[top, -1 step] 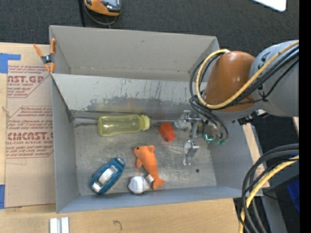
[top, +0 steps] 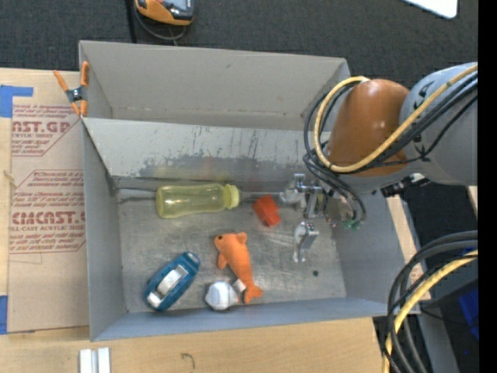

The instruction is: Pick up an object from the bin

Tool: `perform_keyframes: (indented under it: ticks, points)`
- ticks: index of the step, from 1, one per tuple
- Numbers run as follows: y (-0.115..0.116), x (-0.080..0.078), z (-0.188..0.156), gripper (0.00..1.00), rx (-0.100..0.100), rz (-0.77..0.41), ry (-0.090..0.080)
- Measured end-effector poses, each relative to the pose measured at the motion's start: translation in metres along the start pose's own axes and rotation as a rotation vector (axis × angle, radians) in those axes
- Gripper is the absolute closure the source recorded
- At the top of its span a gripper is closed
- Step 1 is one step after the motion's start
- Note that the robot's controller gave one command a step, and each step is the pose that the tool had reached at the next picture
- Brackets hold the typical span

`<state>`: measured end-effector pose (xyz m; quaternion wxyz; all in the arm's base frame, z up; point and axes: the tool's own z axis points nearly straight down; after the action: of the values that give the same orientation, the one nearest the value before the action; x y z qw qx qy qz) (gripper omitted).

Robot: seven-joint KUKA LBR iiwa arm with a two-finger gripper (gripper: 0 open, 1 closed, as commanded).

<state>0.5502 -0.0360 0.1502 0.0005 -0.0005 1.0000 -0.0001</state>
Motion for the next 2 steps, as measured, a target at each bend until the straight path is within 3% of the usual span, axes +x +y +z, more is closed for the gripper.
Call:
perform_keyframes:
  ticks: [1, 2]
  points:
    - [0.046, 0.021, 0.045, 0.0, 0.002, -0.15, -0.007]
    - [0.088, 0.023, 0.05, 0.0, -0.002, -0.164, 0.006]
